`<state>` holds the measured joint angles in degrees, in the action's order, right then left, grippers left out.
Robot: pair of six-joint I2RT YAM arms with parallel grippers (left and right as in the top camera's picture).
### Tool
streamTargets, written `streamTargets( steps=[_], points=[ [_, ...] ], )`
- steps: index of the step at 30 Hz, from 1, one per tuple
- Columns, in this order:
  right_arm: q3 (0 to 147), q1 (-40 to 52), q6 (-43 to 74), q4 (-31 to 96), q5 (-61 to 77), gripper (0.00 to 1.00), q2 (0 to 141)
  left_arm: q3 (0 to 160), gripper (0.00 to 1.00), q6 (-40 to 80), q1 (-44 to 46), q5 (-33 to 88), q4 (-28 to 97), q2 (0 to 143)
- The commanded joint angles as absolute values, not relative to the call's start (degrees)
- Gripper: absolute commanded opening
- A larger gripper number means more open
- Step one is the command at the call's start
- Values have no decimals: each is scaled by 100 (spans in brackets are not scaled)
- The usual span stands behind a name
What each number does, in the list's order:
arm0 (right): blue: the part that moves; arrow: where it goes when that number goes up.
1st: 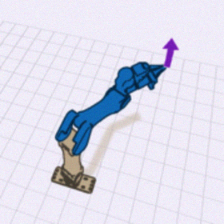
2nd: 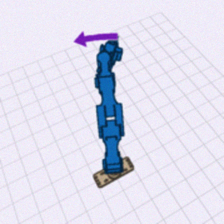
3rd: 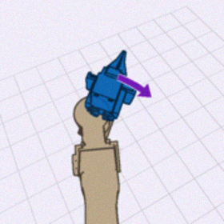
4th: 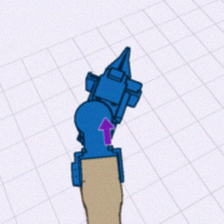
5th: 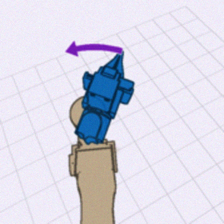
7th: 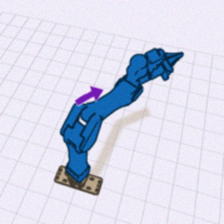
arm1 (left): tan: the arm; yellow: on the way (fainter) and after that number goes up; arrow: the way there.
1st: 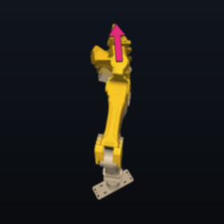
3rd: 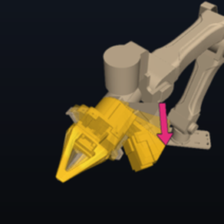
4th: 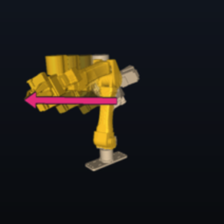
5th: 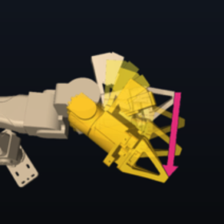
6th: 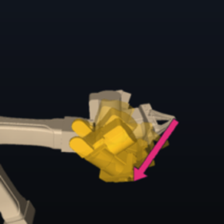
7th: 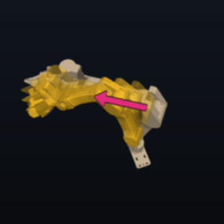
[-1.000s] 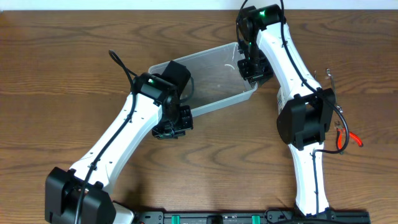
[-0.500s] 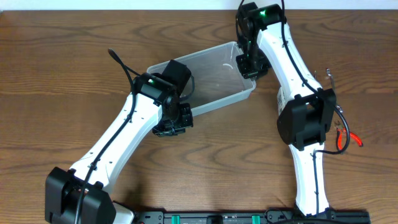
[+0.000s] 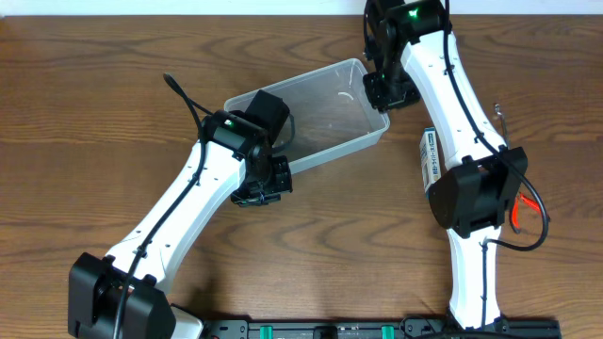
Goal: Pack container
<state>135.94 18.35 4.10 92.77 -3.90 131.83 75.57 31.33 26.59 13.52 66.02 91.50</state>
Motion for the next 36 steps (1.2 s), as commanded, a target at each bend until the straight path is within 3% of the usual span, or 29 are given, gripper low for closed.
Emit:
streamTargets(
  steps=[1,5,8,27,36],
  points=[
    [13585,1894,408,9275,-287,30,13041,7544,6,3162,2657,1282,6659,9174],
    [13585,1955,102,9105,196,22,13041,7544,6,3159,2655,1278,6635,9174],
    [13581,2023,8,9074,161,1,13043,7544,6,3162,2655,1275,6589,9174],
    [12379,2056,-10,8324,19,2,13043,7544,6,3155,2655,1273,6569,9174],
    [11841,2056,40,8547,16,2,13039,7544,6,3135,2655,1234,6569,9174]
  ],
)
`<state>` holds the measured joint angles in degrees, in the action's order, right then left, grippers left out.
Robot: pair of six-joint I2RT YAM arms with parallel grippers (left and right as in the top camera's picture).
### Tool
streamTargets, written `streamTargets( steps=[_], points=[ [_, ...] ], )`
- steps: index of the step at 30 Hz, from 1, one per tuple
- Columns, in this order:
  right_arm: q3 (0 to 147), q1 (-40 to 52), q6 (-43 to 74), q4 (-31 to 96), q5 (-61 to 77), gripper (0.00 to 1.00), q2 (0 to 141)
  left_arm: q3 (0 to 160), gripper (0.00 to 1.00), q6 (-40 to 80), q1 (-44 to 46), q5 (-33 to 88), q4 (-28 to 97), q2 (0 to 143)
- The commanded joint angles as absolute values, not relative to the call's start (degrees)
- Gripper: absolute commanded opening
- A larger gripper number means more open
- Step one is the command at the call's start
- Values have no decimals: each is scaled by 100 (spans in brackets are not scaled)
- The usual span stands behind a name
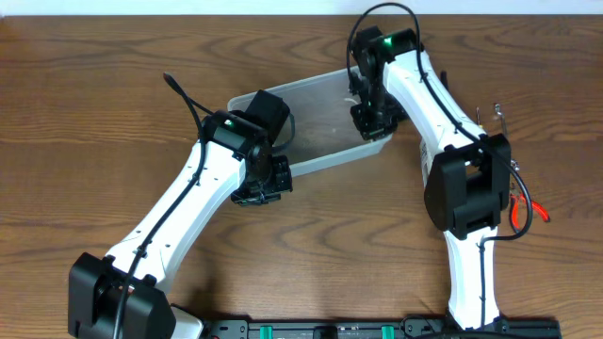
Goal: Pack container
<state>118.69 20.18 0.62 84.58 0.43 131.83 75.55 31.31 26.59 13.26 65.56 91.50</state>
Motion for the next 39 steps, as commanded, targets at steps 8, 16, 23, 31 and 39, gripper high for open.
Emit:
streamTargets(
  steps=[8,16,23,31,39],
  points=[
    [11841,2067,217,8860,49,6,12849,7544,7,3133,2657,1234,6571,9174],
    [11848,2078,161,8167,51,35,12700,7526,6,2877,2657,1153,6810,9174],
    [12119,2084,-32,8088,204,36,12693,6958,7,2928,2657,937,6372,9174],
    [12204,2126,-32,8252,217,24,12691,6471,7,2932,2655,821,5389,9174],
    [12204,2298,-30,8416,217,22,12691,6471,7,2945,2655,32,5203,9174]
  ],
)
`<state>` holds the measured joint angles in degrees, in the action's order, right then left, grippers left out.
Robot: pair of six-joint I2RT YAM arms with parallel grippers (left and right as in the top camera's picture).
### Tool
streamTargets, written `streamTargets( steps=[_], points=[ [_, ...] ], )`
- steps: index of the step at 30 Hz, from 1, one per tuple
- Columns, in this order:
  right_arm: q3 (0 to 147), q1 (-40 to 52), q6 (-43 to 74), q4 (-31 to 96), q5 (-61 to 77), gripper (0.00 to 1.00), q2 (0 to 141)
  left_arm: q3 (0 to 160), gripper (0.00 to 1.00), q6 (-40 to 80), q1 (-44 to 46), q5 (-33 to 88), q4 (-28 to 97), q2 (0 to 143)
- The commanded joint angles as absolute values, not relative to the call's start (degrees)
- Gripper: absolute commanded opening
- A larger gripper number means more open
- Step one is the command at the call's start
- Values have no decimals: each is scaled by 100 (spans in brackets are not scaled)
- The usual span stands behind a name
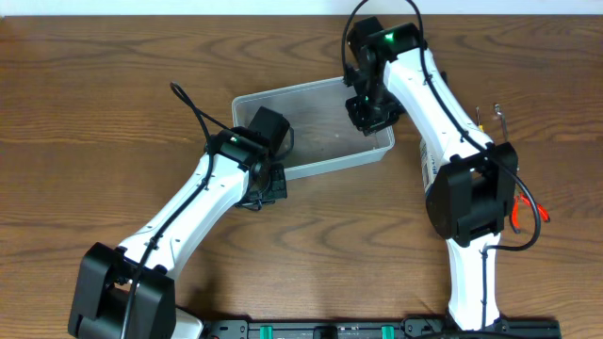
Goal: Pack container
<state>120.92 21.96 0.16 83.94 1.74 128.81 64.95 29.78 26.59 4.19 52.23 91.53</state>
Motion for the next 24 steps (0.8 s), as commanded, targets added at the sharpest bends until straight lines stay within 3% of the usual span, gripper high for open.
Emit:
streamTargets(
  steps=[1,24],
  points=[
    [12204,2322,-30,8444,217,22,12691,6471,7,2945,2652,32,5168,9174],
    [12204,2399,172,8884,174,20,12691,6471,7,2917,2569,32,4630,9786]
  ],
)
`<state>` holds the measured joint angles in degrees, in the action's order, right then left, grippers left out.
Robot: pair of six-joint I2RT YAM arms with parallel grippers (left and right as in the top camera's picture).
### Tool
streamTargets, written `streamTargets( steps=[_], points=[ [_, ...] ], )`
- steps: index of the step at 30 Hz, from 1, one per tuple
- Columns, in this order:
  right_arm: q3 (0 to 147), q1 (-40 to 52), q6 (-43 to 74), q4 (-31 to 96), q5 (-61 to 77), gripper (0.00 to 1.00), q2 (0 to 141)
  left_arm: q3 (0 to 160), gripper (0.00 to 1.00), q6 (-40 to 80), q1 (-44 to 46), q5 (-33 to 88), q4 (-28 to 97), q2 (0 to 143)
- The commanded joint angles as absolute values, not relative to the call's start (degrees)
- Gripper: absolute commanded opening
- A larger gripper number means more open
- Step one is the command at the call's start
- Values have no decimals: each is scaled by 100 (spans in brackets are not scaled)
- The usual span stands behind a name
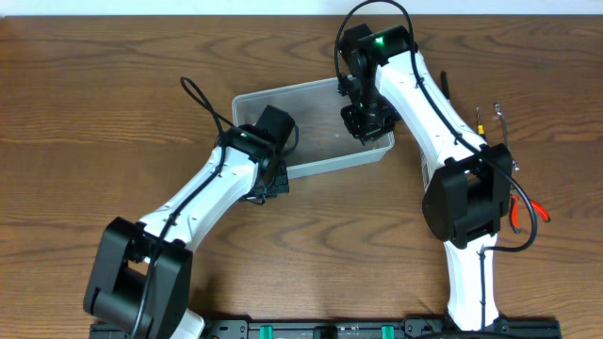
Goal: Pack container
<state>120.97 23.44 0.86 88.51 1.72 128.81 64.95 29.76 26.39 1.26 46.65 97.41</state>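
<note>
A clear plastic container [311, 132] lies in the middle of the table, its long side nearly level. My left gripper [270, 181] sits at its near-left wall, apparently clamped on that wall, though the wrist hides the fingers. At the right end of the container, my right gripper [366, 125] points down inside it. The wrist covers its fingers, so whether they hold anything is hidden. No item shows on the container's floor.
A white labelled item [426, 171] lies partly under the right arm, right of the container. Small thin tools [497, 119] and an orange-handled tool [524, 207] lie at the far right.
The left arm has shifted a little to the right with the container's near-left wall. The right gripper has moved slightly left and nearer inside the container's right end. The container has barely turned.
At first the container lay tilted, its right end farther back, with the left gripper at its near-left wall and the right gripper outside its right corner. Then the right gripper was inside the right end. The container has since turned to nearly level.
</note>
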Motion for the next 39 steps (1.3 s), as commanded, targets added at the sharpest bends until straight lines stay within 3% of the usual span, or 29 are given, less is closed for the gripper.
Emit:
streamTargets(
  steps=[1,27,37,39],
  points=[
    [12204,2399,176,8914,174,20,12691,6471,6,2917,2530,32,4584,9784],
    [12204,2405,298,9091,176,20,12691,6475,7,2532,1977,40,4488,9767],
    [12350,2403,268,8320,176,36,12584,6796,6,2574,1914,34,4995,8967],
    [12486,2399,244,8256,148,36,12538,6893,14,2574,1820,34,5052,8628]
  ],
)
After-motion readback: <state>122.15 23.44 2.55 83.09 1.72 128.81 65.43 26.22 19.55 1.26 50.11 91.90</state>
